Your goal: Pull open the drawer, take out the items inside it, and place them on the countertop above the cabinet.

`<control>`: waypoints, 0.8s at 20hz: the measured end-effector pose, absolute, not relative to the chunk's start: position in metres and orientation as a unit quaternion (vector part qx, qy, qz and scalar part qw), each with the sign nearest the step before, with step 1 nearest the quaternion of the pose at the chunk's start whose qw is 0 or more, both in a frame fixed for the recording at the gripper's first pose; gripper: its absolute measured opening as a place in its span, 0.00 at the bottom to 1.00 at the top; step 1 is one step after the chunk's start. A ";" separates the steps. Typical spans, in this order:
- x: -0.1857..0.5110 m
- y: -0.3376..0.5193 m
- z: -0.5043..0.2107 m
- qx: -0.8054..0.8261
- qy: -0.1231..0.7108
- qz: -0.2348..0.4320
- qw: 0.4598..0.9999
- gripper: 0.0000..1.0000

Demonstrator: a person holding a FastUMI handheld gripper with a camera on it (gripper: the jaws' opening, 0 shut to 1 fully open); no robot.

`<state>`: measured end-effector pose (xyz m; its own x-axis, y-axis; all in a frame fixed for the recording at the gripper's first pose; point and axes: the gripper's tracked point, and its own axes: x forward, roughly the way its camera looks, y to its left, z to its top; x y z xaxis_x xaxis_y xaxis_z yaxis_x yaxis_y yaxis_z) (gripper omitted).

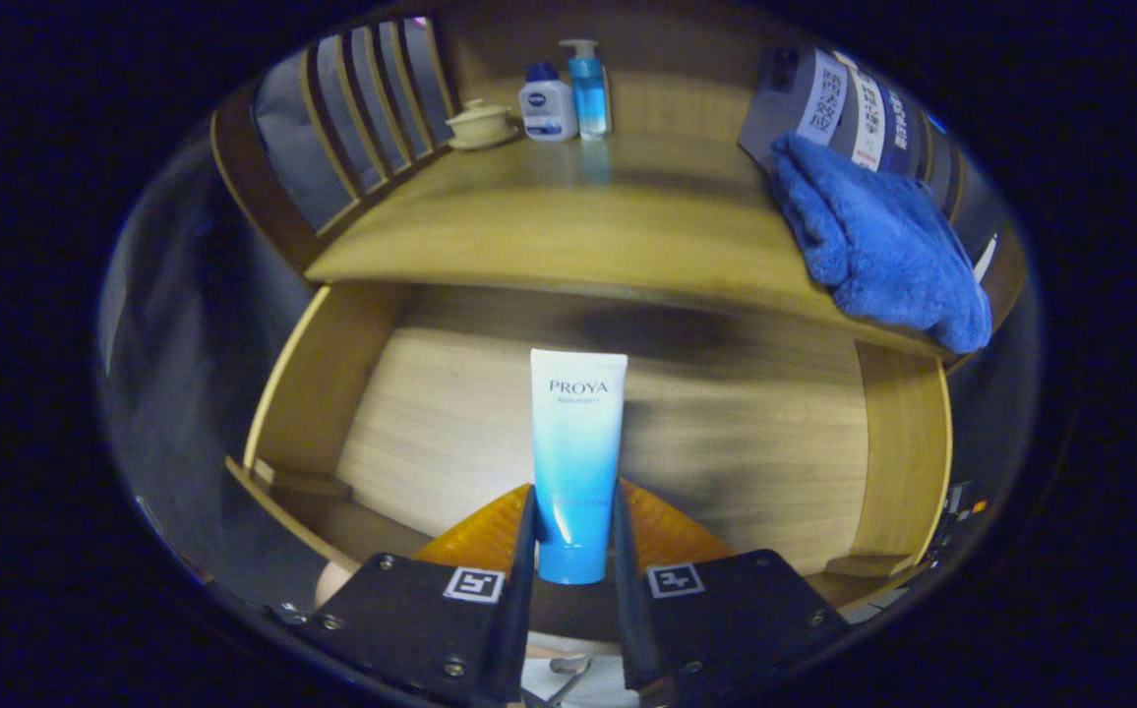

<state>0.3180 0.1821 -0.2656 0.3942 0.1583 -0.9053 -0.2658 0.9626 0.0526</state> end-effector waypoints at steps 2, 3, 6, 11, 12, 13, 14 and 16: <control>0.326 0.189 -0.252 -0.045 0.519 0.133 0.843 0.39; 0.329 0.193 -0.245 -0.041 0.511 0.135 0.848 0.39; 0.359 0.198 -0.224 -0.030 0.494 0.130 0.859 0.39; 0.427 0.196 -0.228 -0.042 0.470 0.097 0.876 0.38; 0.438 0.198 -0.229 -0.038 0.467 0.090 0.879 0.38; 0.448 0.199 -0.231 -0.034 0.464 0.086 0.881 0.39; 0.458 0.200 -0.233 -0.032 0.462 0.079 0.883 0.38; 0.474 0.200 -0.237 -0.024 0.458 0.067 0.886 0.38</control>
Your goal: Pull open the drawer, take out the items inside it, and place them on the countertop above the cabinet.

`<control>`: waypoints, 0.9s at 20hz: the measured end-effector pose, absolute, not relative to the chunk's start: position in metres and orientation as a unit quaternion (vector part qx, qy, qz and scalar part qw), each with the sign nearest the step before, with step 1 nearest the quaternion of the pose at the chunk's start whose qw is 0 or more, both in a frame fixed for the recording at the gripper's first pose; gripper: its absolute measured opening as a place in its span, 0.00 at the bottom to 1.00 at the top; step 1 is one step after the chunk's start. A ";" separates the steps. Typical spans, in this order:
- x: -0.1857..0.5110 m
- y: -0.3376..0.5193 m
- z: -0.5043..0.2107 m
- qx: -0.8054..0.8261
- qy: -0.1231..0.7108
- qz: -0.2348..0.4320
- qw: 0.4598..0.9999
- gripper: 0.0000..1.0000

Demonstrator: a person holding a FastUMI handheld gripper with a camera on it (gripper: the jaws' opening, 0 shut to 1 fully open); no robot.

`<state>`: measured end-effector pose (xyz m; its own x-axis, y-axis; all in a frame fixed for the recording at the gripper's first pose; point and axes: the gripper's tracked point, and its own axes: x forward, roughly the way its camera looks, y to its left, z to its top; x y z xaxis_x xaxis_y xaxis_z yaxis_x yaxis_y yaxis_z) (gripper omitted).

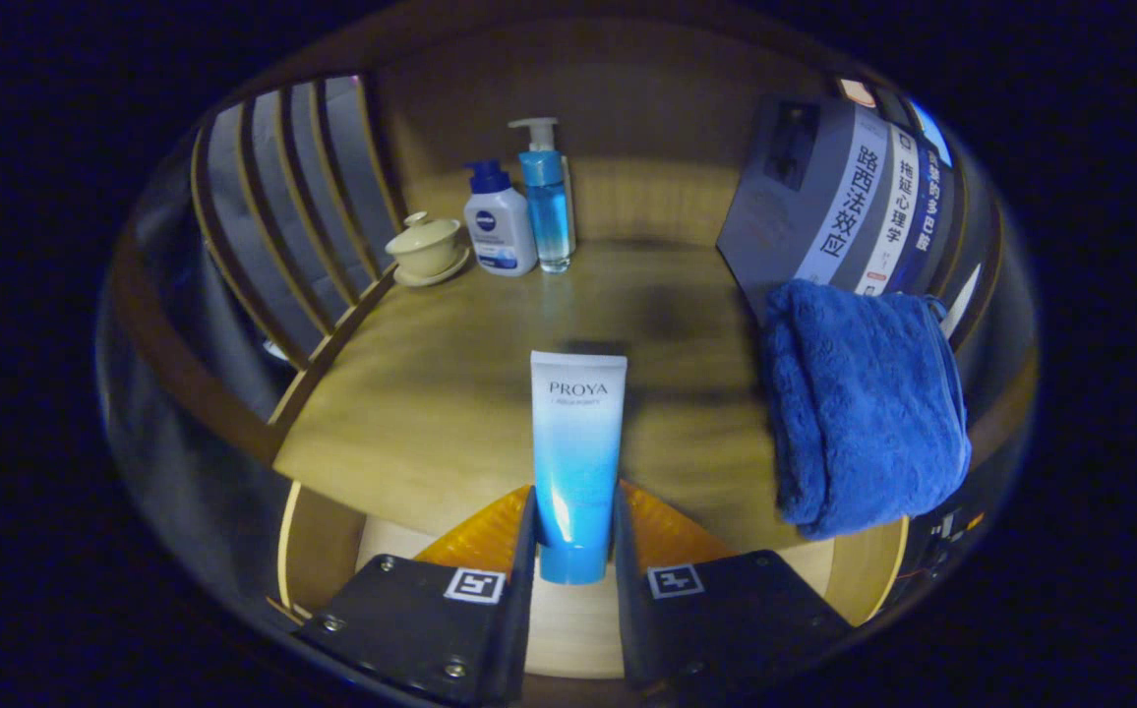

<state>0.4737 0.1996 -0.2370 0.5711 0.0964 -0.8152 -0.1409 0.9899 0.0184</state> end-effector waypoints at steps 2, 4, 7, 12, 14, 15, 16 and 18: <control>0.483 0.200 -0.240 -0.014 0.453 0.056 0.890 0.38; 0.489 0.194 -0.244 -0.019 0.448 0.043 0.893 0.38; 0.492 0.191 -0.234 -0.019 0.428 0.035 0.903 0.44; 0.462 0.184 -0.187 -0.009 0.368 0.043 0.929 0.47; 0.436 0.181 -0.165 0.001 0.337 0.053 0.940 0.47; 0.422 0.179 -0.154 0.006 0.320 0.057 0.946 0.47; 0.406 0.178 -0.145 0.009 0.305 0.062 0.950 0.47; 0.373 0.172 -0.134 0.013 0.276 0.067 0.959 0.47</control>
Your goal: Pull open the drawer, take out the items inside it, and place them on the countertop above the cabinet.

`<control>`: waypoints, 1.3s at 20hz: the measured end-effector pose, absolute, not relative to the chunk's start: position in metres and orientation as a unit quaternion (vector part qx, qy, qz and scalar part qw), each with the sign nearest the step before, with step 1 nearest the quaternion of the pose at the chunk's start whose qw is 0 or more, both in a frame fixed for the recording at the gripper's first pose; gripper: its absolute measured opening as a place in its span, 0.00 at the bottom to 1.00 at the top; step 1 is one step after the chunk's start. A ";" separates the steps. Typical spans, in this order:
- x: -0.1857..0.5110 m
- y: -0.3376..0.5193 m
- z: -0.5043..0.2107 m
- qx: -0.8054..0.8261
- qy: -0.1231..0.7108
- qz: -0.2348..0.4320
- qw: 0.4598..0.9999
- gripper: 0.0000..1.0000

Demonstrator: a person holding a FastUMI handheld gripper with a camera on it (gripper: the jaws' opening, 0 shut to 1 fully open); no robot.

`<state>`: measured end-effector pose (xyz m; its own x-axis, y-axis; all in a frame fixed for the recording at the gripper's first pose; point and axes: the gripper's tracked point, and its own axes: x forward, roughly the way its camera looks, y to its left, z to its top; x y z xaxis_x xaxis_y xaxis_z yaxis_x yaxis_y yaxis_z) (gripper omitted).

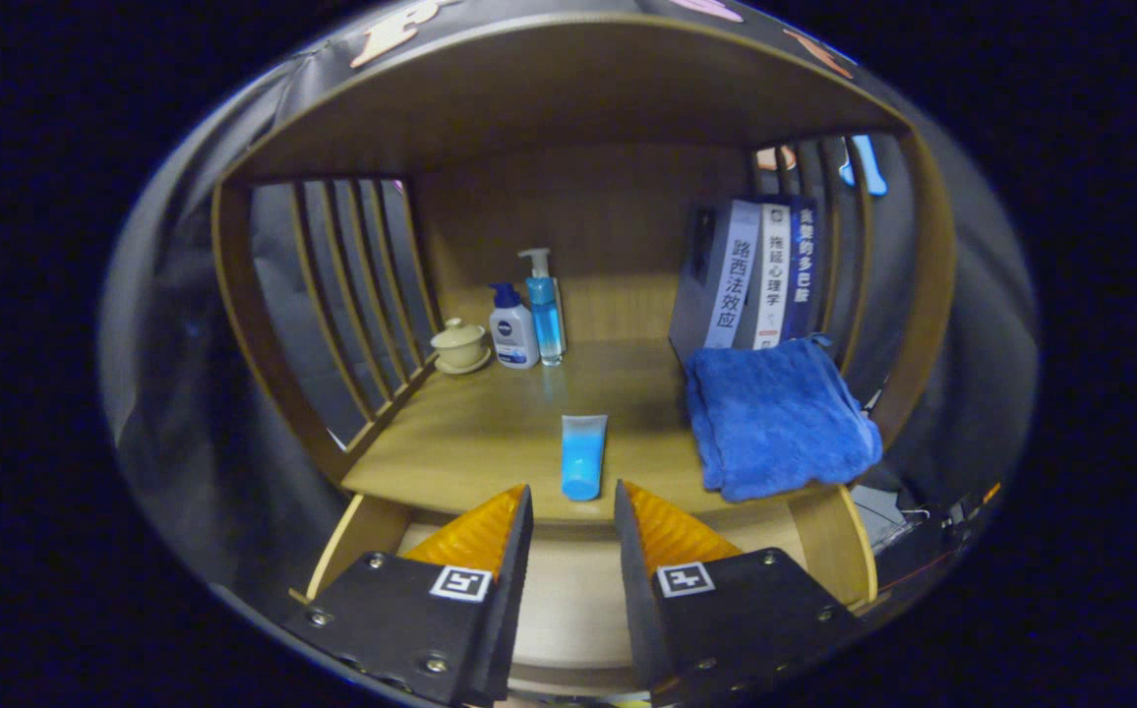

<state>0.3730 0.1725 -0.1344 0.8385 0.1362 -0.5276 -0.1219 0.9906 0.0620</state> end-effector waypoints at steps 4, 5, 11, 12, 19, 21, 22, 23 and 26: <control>0.310 0.162 -0.134 0.018 0.230 0.066 0.971 0.47; 0.299 0.160 -0.135 0.014 0.217 0.065 0.974 0.47; 0.238 0.145 -0.147 0.011 0.165 0.043 0.985 0.60; 0.231 0.144 -0.152 0.012 0.162 0.042 0.986 0.64; 0.217 0.134 -0.194 -0.015 0.164 0.016 0.986 1.00; 0.214 0.135 -0.201 -0.011 0.164 0.008 0.986 1.00; 0.215 0.134 -0.206 -0.012 0.164 0.003 0.986 1.00; 0.216 0.136 -0.210 -0.010 0.165 0.002 0.986 1.00; 0.215 0.142 -0.218 -0.008 0.177 -0.002 0.984 1.00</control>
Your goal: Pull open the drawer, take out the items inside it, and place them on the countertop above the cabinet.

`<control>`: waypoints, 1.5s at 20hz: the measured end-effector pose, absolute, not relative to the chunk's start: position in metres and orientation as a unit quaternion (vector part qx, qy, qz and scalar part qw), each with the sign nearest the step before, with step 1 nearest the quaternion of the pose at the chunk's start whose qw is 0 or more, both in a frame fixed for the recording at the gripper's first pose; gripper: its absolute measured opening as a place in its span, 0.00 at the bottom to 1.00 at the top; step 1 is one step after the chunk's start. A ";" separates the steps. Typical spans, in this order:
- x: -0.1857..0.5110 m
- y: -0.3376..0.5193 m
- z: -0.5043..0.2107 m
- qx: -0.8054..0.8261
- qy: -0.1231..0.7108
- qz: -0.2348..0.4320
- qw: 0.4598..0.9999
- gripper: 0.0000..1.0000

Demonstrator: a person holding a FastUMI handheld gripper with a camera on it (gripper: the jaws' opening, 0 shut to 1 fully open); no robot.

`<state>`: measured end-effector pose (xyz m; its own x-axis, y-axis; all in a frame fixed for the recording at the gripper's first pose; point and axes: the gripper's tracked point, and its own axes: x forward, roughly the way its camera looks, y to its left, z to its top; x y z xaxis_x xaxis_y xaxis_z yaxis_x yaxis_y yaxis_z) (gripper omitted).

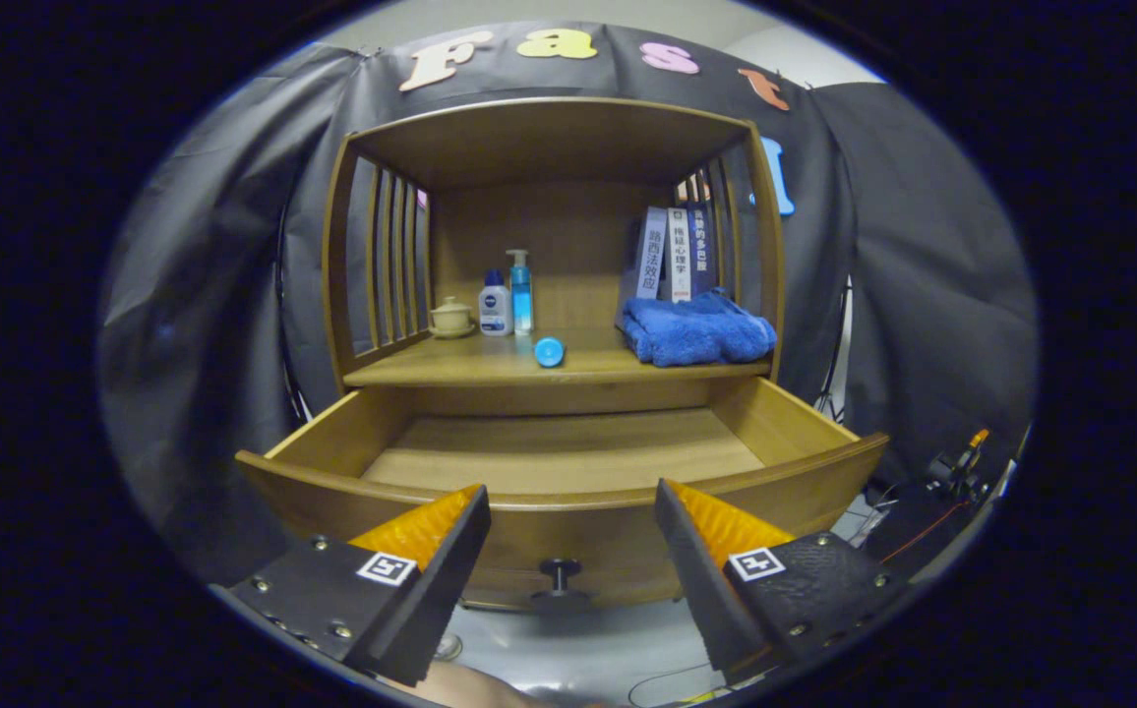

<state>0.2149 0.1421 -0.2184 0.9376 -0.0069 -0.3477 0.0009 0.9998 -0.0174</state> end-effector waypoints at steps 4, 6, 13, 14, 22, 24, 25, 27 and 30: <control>0.212 0.147 -0.219 0.006 0.173 0.004 0.985 0.99; 0.212 0.148 -0.219 0.008 0.172 0.009 0.985 0.98; 0.216 0.145 -0.216 0.013 0.173 0.015 0.985 0.99; 0.219 0.144 -0.215 0.013 0.173 0.017 0.985 0.99; 0.266 0.153 -0.207 0.006 0.160 0.016 0.987 0.99; 0.285 0.158 -0.214 0.004 0.159 0.012 0.987 1.00; 0.295 0.159 -0.218 0.002 0.162 0.012 0.987 1.00; 0.312 0.160 -0.220 0.006 0.160 0.013 0.987 0.99; 0.337 0.162 -0.222 0.002 0.157 0.012 0.988 0.99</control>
<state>0.3370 0.1616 -0.2215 0.9506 0.0252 -0.3094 -0.0239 0.9997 0.0080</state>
